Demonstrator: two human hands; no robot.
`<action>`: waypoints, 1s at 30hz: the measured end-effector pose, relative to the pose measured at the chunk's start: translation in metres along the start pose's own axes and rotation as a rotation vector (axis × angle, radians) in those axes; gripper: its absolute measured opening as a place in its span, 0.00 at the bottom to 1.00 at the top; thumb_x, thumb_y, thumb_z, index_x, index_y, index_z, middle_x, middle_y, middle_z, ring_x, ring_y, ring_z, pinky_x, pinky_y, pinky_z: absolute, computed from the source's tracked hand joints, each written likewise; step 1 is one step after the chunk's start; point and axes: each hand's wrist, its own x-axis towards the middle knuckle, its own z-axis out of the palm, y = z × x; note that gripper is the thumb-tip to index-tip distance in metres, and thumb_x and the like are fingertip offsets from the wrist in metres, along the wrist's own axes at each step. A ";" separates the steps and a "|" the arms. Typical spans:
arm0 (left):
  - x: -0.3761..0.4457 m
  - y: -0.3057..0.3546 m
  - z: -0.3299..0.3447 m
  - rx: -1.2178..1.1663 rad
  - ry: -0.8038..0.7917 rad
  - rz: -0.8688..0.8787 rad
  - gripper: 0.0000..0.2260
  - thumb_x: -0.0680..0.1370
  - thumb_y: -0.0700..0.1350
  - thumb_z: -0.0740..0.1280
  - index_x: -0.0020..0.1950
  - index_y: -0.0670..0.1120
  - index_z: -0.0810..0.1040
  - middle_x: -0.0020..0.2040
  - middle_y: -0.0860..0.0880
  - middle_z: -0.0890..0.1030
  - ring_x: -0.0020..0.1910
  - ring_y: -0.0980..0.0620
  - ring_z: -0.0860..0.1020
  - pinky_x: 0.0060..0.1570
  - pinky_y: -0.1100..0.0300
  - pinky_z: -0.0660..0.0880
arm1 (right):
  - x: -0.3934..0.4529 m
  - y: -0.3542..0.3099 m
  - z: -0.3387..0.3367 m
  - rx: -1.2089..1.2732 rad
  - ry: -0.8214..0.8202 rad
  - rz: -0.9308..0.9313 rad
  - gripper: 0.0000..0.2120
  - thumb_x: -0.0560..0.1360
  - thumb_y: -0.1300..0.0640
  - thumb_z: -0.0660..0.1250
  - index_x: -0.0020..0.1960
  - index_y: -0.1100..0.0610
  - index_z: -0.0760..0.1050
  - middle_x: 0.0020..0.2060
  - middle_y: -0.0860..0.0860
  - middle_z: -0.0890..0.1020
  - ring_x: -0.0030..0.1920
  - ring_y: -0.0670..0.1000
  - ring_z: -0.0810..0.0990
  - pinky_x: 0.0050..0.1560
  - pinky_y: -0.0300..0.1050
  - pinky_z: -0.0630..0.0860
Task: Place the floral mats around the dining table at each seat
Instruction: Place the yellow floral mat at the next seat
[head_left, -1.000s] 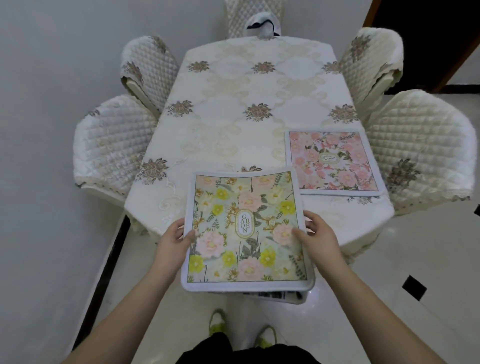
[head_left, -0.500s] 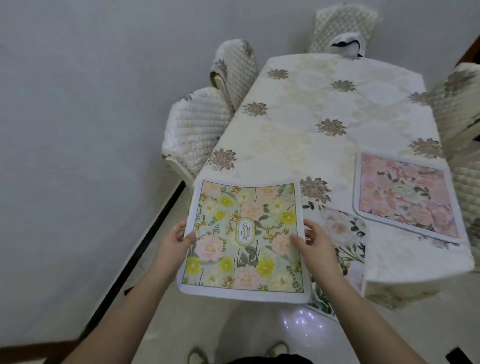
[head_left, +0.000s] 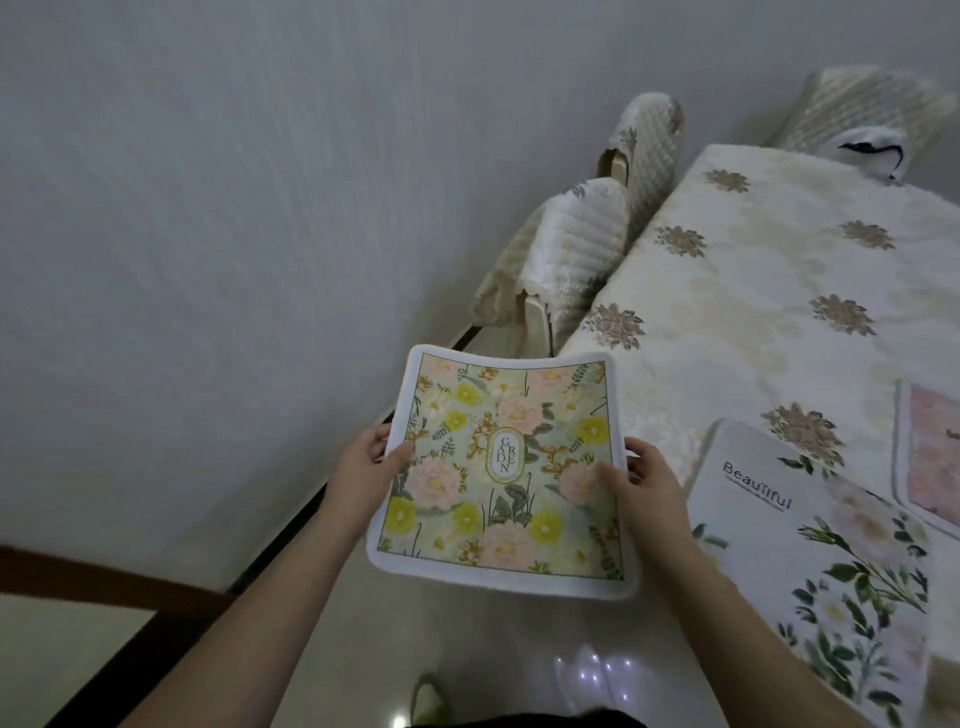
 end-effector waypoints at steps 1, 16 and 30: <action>0.001 0.000 -0.012 -0.002 0.024 0.010 0.05 0.78 0.48 0.70 0.52 0.54 0.77 0.48 0.52 0.85 0.41 0.50 0.86 0.43 0.44 0.83 | -0.001 -0.006 0.011 0.002 -0.010 -0.006 0.16 0.79 0.58 0.66 0.66 0.52 0.70 0.49 0.44 0.80 0.45 0.41 0.80 0.36 0.36 0.76; 0.041 0.010 -0.069 0.047 0.172 0.098 0.07 0.78 0.46 0.71 0.55 0.47 0.79 0.45 0.53 0.85 0.36 0.57 0.84 0.35 0.56 0.82 | 0.022 -0.049 0.062 0.070 -0.074 -0.037 0.15 0.77 0.57 0.68 0.63 0.51 0.72 0.53 0.48 0.82 0.50 0.50 0.83 0.49 0.55 0.82; 0.141 0.092 -0.010 0.314 0.193 0.183 0.06 0.78 0.48 0.71 0.52 0.48 0.77 0.42 0.56 0.82 0.37 0.57 0.82 0.35 0.59 0.80 | 0.149 -0.080 0.050 0.058 -0.046 -0.056 0.14 0.76 0.56 0.66 0.60 0.47 0.70 0.50 0.46 0.81 0.47 0.50 0.83 0.47 0.57 0.82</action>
